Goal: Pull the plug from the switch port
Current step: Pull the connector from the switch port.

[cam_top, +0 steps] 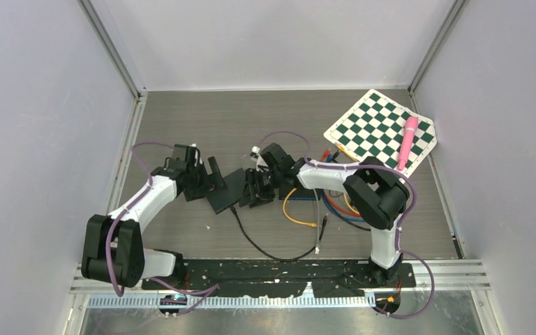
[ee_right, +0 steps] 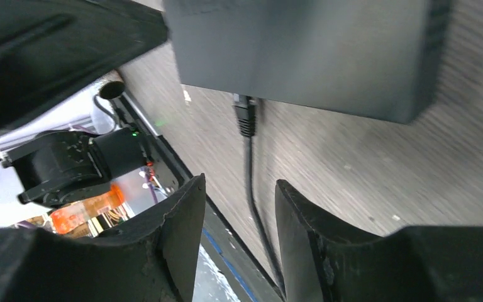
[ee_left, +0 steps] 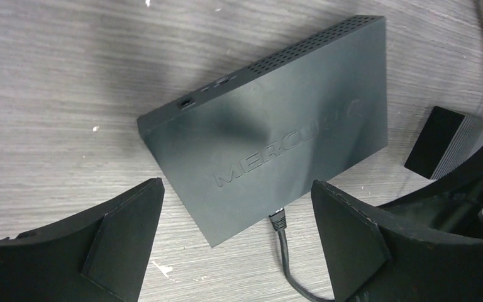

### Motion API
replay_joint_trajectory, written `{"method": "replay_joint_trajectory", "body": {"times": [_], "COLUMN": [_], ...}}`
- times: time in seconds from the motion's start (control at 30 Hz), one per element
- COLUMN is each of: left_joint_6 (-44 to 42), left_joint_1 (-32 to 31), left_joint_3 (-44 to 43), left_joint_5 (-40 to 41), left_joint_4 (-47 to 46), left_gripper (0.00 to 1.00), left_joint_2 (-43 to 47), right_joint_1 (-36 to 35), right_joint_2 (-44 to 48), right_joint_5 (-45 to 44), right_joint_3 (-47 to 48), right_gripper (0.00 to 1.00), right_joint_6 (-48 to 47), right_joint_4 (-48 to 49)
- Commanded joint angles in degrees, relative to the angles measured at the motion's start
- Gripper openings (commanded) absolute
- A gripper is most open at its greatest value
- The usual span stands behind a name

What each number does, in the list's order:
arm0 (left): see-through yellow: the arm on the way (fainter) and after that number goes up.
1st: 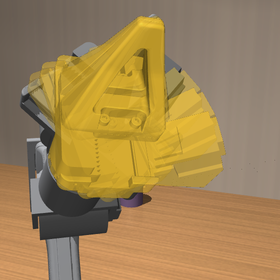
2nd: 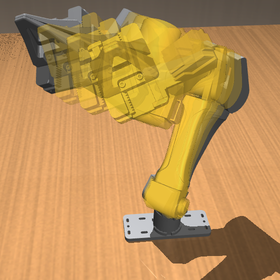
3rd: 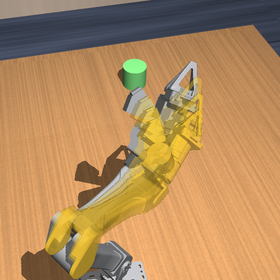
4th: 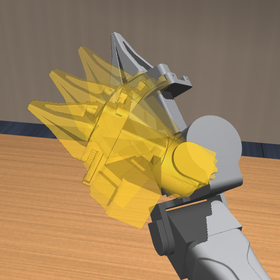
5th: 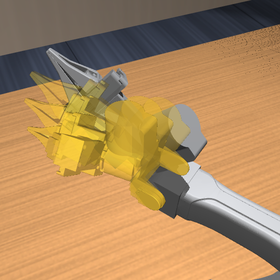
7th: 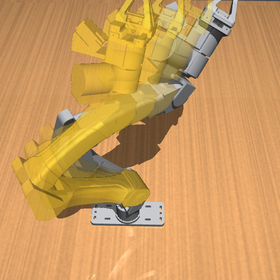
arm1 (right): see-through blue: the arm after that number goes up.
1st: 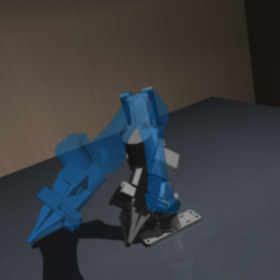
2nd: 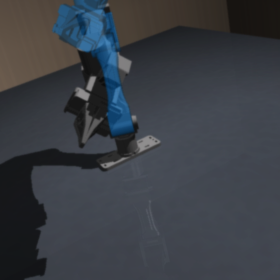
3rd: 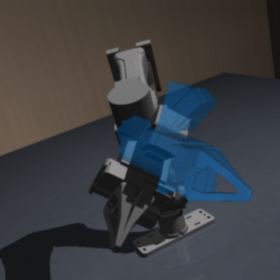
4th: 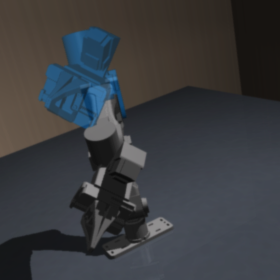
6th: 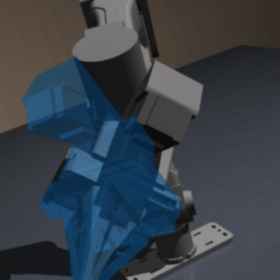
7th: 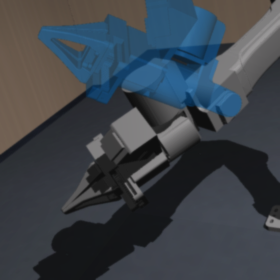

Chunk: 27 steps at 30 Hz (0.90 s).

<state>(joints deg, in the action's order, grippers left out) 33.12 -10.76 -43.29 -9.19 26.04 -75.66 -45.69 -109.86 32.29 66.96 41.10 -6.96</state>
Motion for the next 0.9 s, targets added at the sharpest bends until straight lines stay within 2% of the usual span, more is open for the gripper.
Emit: {"method": "replay_joint_trajectory", "body": {"times": [0.0, 0.13, 0.33, 0.73, 0.83, 0.87], "left_joint_6": [2.28, 1.36, 2.29, 3.67, 4.1, 3.94], "left_joint_1": [0.12, 0.1, 0.04, -0.66, -0.76, -0.76], "left_joint_3": [1.79, 1.38, 2.52, 4.44, 5.31, 5.28], "left_joint_5": [1.01, 1.17, 1.42, -0.09, -0.89, -1.13], "left_joint_4": [-4.35, -3.07, -3.22, -4.82, -6.06, -6.21], "left_gripper": [0.89, 0.78, 0.76, 0.62, 0.61, 0.61], "left_joint_2": [2.34, 0.7, 0.79, -1.55, -2.25, -2.66], "right_joint_1": [-1.05, -1.77, -2.15, -2.94, -2.99, -3.0], "right_joint_2": [-1.47, -4.54, -7.98, -11.6, -12.28, -12.33], "right_joint_5": [1.48, 1.94, 2.76, 0.76, 0.9, 0.99], "right_joint_3": [2.57, 3.74, 4.43, 4.04, 4.3, 4.29], "right_gripper": [0.5, 0.43, 0.42, 0.42, 0.38, 0.34], "right_joint_6": [5.92, 7.58, 9.48, 12.74, 12.66, 12.54], "right_joint_4": [8.51, 9.53, 10.63, 13.79, 14.22, 14.33]}}
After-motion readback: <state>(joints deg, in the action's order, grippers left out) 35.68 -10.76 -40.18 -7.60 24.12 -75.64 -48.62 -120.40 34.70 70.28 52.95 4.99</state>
